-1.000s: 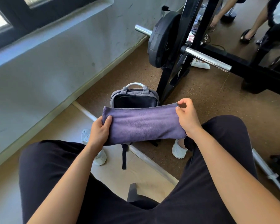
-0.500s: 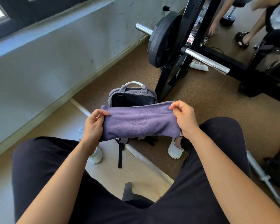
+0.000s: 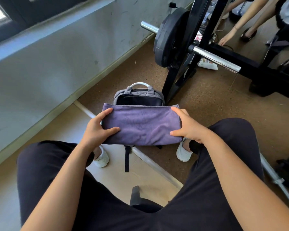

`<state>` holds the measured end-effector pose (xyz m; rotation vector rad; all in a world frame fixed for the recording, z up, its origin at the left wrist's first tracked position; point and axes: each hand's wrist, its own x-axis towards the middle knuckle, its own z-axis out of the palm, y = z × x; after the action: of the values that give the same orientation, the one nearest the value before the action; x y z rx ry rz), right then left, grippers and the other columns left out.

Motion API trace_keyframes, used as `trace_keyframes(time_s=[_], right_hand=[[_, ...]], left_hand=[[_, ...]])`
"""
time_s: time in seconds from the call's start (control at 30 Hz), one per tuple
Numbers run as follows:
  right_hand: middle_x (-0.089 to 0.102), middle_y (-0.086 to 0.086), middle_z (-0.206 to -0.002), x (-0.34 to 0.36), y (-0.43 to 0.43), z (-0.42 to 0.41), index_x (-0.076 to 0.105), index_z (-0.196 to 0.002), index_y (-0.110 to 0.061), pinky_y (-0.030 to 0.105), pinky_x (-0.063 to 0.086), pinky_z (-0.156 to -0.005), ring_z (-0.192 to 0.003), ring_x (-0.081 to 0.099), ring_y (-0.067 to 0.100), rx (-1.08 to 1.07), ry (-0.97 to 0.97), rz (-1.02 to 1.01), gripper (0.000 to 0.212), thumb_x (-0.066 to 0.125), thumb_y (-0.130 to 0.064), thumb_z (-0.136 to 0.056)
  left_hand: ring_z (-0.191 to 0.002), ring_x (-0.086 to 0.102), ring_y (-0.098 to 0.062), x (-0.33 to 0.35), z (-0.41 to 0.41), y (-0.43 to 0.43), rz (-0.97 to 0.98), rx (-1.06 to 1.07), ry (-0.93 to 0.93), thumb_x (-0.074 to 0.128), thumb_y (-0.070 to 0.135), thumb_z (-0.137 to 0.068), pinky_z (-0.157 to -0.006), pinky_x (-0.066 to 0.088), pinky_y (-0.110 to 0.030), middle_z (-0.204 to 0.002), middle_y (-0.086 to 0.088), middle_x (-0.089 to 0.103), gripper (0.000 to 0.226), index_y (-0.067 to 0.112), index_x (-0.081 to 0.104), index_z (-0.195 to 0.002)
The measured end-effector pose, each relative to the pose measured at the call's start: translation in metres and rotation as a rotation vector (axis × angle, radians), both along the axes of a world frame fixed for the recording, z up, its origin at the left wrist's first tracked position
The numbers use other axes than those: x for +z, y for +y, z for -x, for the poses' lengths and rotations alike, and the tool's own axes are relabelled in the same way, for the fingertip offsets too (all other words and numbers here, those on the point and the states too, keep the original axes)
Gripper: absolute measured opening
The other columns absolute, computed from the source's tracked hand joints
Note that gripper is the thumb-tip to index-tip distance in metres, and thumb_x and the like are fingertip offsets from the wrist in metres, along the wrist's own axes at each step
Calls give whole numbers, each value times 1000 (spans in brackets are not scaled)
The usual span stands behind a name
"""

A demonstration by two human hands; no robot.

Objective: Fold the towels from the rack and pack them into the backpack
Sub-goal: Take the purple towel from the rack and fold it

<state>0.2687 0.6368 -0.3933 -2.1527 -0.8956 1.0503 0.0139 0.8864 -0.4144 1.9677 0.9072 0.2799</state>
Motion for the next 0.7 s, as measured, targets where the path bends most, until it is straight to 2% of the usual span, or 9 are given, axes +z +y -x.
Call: trace_keyframes(time_s=[0.1,0.2,0.33,0.43,0.5,0.6,0.7], right_hand=[[7,-5,-163,-2,0,1,6,-162,-22,38,28,-117,-151,17,21,48,-33,99,111,81,-11,-80],[8,-3,-162,-4,2,5,6,-162,-21,40,32,-115,-150,19,23,36,-26,126,111,80,-9,-79],[17,-4,-158,3,6,10,12,-161,-24,33,35,-104,-144,26,19,-28,67,3,104,78,-7,-82],[21,-6,-156,6,11,20,15,-161,-24,30,35,-104,-139,28,13,-42,107,-78,102,77,-5,-83],[21,-9,-155,6,15,31,15,-161,-23,28,35,-104,-142,29,13,-23,132,-113,103,77,-4,-82],[20,-12,-156,6,24,49,13,-161,-25,25,35,-103,-142,27,9,50,137,-134,104,78,-7,-83],[21,-9,-156,4,31,63,14,-161,-23,29,33,-113,-145,26,10,66,127,-168,105,80,-9,-81]], left_hand=[[-132,53,-19,-4,0,-1,-90,-48,111,91,21,-73,-110,40,-31,-143,-2,59,87,24,50,-150],[-135,50,-26,-6,-6,-9,-142,-102,168,88,18,-76,-105,33,-24,-145,-10,56,88,18,46,-153],[-126,49,-13,-2,-11,-21,-108,-75,100,86,20,-77,-101,32,-19,-140,-4,55,86,20,46,-153],[-125,52,-12,1,-15,-31,-51,-100,2,80,33,-74,-106,42,-30,-133,2,57,84,24,49,-151],[-128,52,-12,3,-19,-42,-3,-134,-51,78,33,-75,-111,43,-38,-136,6,56,83,26,47,-151],[-133,48,-6,7,-27,-59,31,-200,-102,78,29,-77,-114,39,-32,-143,5,53,84,21,44,-154],[-137,46,0,9,-33,-73,75,-245,-150,79,24,-78,-116,36,-25,-148,6,50,85,18,42,-155]])
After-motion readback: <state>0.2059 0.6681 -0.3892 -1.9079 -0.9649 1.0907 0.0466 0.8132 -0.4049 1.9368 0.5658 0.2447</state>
